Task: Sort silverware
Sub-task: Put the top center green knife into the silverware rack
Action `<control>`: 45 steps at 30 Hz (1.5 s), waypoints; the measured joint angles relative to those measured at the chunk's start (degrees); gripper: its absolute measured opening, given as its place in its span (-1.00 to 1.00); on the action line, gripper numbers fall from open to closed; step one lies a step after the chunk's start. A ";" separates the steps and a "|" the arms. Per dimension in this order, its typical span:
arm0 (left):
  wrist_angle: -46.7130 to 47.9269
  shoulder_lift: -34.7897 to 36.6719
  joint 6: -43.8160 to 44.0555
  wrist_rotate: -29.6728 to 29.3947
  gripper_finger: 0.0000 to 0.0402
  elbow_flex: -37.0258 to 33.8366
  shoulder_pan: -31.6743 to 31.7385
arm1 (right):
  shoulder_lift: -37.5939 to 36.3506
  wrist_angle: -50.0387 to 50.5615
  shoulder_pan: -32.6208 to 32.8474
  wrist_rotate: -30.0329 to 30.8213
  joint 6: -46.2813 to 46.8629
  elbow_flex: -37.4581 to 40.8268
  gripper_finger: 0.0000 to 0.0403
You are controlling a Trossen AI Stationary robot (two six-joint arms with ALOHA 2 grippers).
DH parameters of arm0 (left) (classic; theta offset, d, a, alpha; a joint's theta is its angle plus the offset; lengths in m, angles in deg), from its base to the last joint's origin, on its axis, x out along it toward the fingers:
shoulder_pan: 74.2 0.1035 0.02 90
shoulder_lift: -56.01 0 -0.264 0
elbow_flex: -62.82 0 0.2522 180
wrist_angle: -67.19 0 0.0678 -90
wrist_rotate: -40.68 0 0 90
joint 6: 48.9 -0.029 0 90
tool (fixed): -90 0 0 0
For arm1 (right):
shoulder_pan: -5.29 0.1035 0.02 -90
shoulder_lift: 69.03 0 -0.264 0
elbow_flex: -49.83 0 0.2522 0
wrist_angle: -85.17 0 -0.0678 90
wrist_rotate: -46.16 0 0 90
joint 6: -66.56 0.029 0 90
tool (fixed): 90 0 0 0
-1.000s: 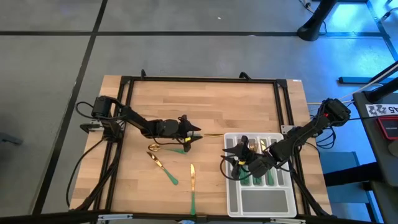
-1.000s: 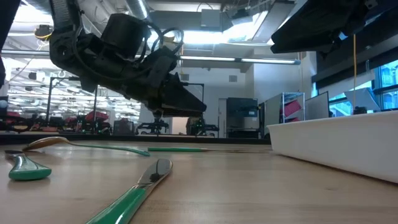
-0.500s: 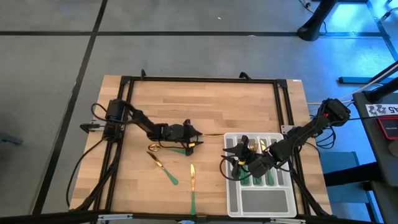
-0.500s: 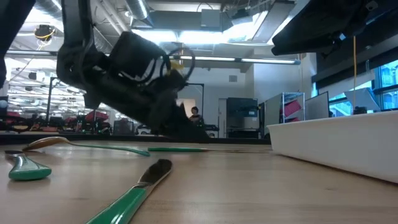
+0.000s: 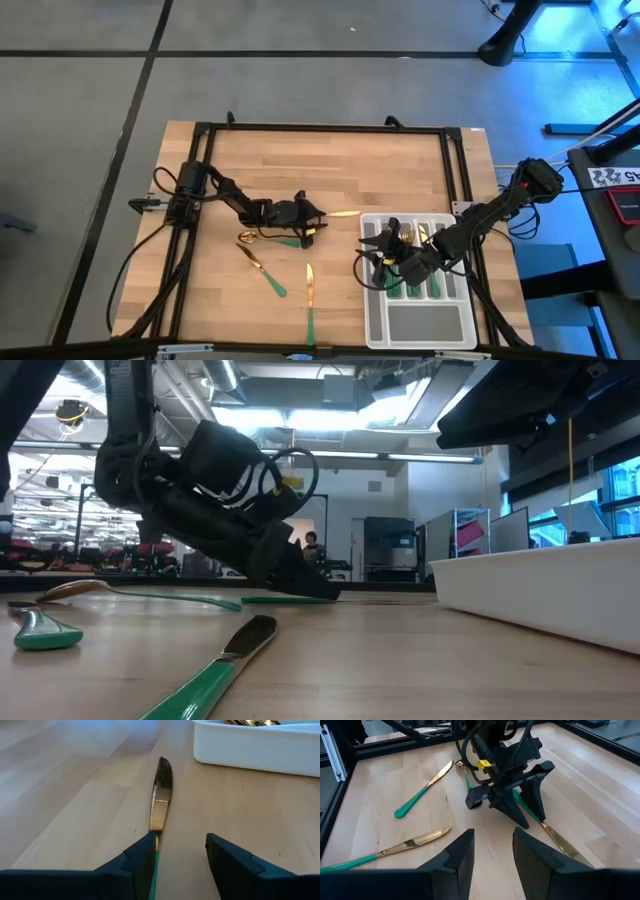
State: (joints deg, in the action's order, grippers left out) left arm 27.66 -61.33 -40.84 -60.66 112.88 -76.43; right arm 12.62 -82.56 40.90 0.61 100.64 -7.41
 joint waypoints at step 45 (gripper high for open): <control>9.81 1.53 -9.08 6.26 -0.66 0.14 1.62 | 0.00 -0.63 0.00 0.61 0.59 0.05 -0.34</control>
State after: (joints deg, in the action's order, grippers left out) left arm 37.47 -59.80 -49.92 -54.40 113.03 -74.80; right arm 12.62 -83.20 40.90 1.22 101.23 -7.36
